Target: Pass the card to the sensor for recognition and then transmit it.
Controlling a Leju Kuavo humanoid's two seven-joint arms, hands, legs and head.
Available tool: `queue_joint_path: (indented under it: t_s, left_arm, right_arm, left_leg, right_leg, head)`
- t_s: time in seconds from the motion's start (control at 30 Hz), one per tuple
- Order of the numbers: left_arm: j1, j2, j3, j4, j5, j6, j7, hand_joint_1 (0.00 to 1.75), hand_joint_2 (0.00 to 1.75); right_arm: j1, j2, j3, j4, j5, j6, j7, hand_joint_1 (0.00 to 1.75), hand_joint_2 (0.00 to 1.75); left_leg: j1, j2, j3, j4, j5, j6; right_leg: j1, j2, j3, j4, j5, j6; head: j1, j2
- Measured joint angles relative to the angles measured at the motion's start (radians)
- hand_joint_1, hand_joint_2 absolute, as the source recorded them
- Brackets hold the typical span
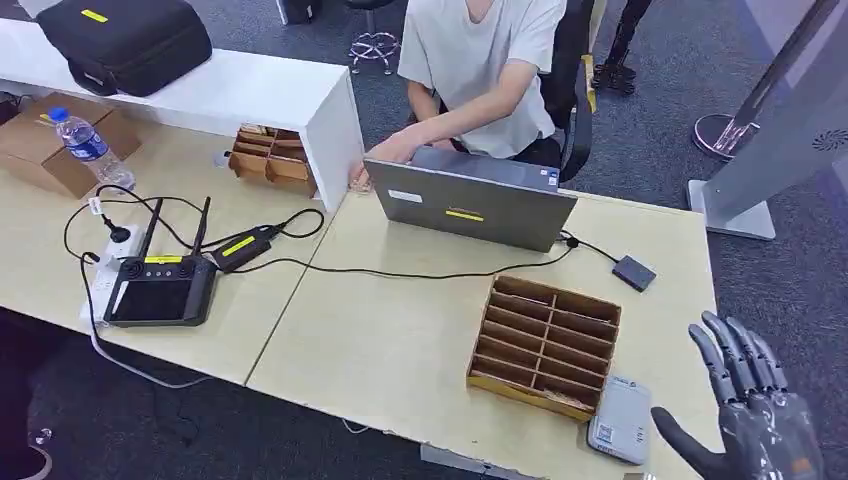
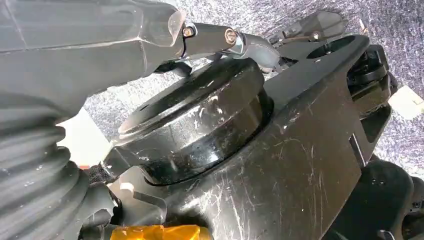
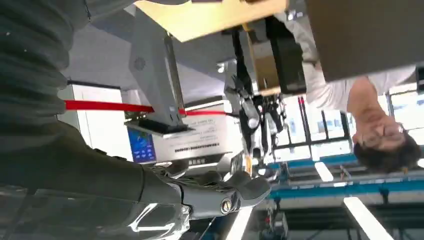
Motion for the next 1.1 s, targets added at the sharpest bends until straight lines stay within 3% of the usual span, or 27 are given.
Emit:
queue_joint_path:
  t_s: [0.67, 1.1]
  left_arm:
    - [0.002, 0.0, 0.0, 0.0, 0.009, 0.0, -0.007, 0.0, 1.75]
    - [0.003, 0.0, 0.0, 0.0, 0.015, 0.0, -0.006, 0.0, 1.75]
  right_arm:
    - [-0.043, -0.024, 0.058, 0.053, -0.011, 0.094, 0.006, 0.0, 1.75]
    - [-0.02, -0.026, 0.13, 0.085, -0.027, 0.104, 0.026, 0.0, 1.75]
  left_leg:
    - [0.0, 0.0, 0.0, 0.0, 0.0, 0.0]
    - [0.0, 0.001, 0.0, 0.0, 0.0, 0.0]
  right_leg:
    - [0.0, 0.0, 0.0, 0.0, 0.0, 0.0]
    - [0.0, 0.0, 0.0, 0.0, 0.0, 0.0]
  head:
    - [0.0, 0.0]
    - [0.0, 0.0]
